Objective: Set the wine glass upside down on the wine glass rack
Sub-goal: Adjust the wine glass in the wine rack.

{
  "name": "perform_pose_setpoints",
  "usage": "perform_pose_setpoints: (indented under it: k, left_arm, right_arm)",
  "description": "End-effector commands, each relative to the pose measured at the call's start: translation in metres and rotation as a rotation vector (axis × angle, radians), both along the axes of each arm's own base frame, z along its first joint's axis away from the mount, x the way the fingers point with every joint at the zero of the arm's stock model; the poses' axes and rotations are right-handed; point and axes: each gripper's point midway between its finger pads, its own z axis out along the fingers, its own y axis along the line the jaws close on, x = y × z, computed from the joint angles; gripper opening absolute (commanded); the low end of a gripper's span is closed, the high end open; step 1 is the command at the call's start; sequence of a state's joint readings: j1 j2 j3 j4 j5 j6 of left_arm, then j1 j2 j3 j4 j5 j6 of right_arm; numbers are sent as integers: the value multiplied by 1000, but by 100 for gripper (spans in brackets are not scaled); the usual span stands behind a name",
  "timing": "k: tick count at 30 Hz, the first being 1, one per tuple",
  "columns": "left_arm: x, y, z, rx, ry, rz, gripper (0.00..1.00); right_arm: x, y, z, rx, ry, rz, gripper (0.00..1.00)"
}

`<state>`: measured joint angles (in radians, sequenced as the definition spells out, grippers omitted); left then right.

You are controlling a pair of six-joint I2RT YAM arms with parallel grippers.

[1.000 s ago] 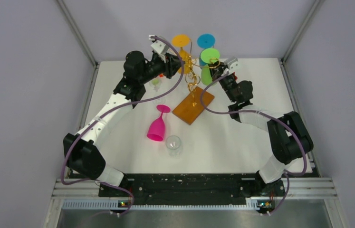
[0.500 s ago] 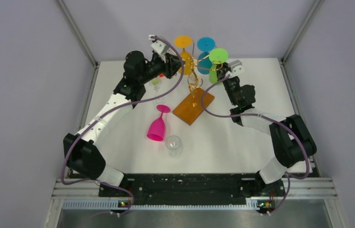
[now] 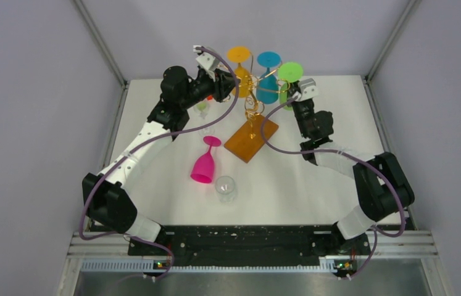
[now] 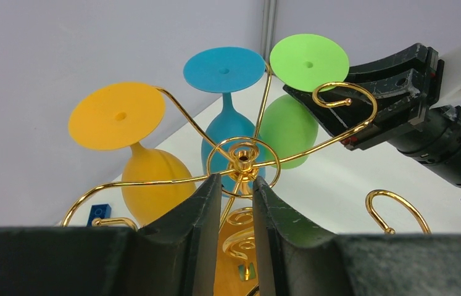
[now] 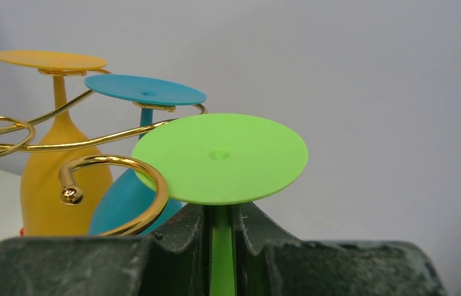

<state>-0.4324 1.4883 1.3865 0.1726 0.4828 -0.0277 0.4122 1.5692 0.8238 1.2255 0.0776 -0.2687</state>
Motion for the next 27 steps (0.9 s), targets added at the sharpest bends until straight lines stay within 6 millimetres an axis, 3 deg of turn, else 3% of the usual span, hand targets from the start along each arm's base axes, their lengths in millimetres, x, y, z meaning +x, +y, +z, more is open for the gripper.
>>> perform_pose_setpoints:
  k: [1,16,22,27]
  left_arm:
    - [0,0,17,-24,-46,-11,30]
    - [0,-1,16,-23,-44,-13,30]
    - [0,0,16,-22,-46,-10,30]
    - [0,-1,16,-22,-45,-13,30]
  right_arm:
    - [-21,-21,54,53,-148,-74,0]
    - [-30,-32,61,3,-162,-130,0]
    - [-26,-12,45,-68,-35,-11,0]
    - [-29,-8,37,-69,53,114,0]
